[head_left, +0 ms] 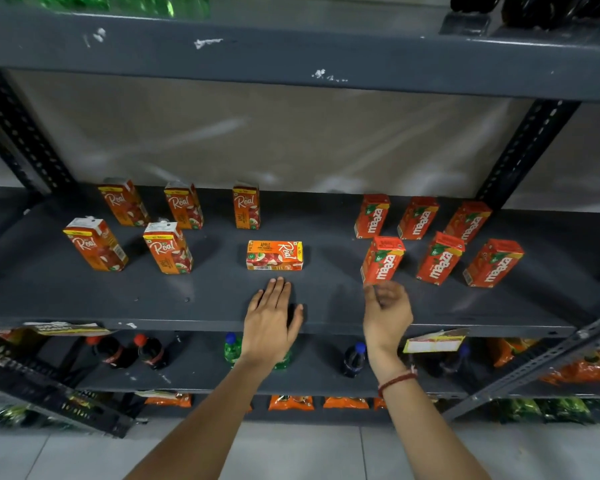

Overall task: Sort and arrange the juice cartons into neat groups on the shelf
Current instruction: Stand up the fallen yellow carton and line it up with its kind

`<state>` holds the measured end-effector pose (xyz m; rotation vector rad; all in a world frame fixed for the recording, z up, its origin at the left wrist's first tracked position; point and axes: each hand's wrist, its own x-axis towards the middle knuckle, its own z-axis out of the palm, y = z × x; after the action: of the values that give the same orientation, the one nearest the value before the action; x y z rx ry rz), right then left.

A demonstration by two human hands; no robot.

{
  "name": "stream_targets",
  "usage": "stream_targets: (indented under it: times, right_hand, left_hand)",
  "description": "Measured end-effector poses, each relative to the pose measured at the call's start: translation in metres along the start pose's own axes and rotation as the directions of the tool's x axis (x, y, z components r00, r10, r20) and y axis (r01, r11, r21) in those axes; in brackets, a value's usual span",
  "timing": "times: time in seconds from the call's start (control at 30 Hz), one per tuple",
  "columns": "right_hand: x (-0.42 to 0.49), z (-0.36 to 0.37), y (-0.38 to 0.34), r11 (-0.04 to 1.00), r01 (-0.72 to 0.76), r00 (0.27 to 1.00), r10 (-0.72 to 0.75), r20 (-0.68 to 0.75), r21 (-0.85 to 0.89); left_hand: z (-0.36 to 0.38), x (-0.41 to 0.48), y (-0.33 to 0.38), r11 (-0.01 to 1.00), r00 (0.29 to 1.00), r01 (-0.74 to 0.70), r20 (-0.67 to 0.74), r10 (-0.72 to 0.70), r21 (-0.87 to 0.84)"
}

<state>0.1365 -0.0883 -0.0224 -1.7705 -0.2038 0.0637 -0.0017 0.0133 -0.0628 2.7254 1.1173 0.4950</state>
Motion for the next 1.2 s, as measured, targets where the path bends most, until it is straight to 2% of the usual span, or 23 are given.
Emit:
stream_targets:
  times: [0.1, 0.23, 0.33, 0.43, 0.57, 0.73, 0.93, 1.03, 1.2]
  right_hand:
    - [-0.024, 0.034, -0.012, 0.982, -0.18, 0.959, 0.189, 0.21, -0.064]
    - [-0.048, 0.083, -0.039, 0.925, -0.361, 0.834, 0.378, 0.402, -0.121]
    - [-0.053, 0.116, -0.059, 0.906, -0.403, 0.804, 0.417, 0.424, -0.127]
    - [-0.052, 0.142, -0.069, 0.87, -0.444, 0.789, 0.494, 0.366, -0.216]
    - [-0.048, 0.161, -0.082, 0.843, -0.431, 0.829, 0.511, 0.228, -0.322]
    - [-0.047, 0.175, -0.088, 0.809, -0.454, 0.815, 0.546, 0.192, -0.374]
    - [-0.036, 0.18, -0.087, 0.801, -0.42, 0.783, 0.557, 0.277, -0.426]
    - [-0.036, 0.177, -0.084, 0.85, -0.326, 0.812, 0.476, 0.338, -0.414]
    - [-0.048, 0.16, -0.073, 0.929, -0.227, 0.798, 0.35, 0.491, -0.292]
  left_hand:
    - [-0.01, -0.003, -0.016, 1.0, 0.999, -0.002, -0.043, 0.001, -0.027]
    - [-0.023, -0.004, -0.053, 0.999, 0.997, 0.036, -0.074, -0.036, -0.006]
    - [-0.031, -0.004, -0.081, 0.996, 0.992, 0.085, -0.093, -0.085, -0.006]
    - [-0.035, -0.003, -0.1, 0.994, 0.99, 0.109, -0.094, -0.109, -0.012]
    - [-0.035, -0.005, -0.105, 0.994, 0.99, 0.11, -0.087, -0.11, 0.002]
    - [-0.033, -0.006, -0.105, 0.995, 0.992, 0.103, -0.073, -0.103, -0.009]
    - [-0.034, -0.007, -0.106, 0.996, 0.994, 0.092, -0.065, -0.093, -0.015]
    - [-0.034, -0.007, -0.107, 0.996, 0.994, 0.087, -0.06, -0.088, -0.006]
    - [-0.034, -0.008, -0.108, 0.997, 0.995, 0.078, -0.068, -0.079, -0.012]
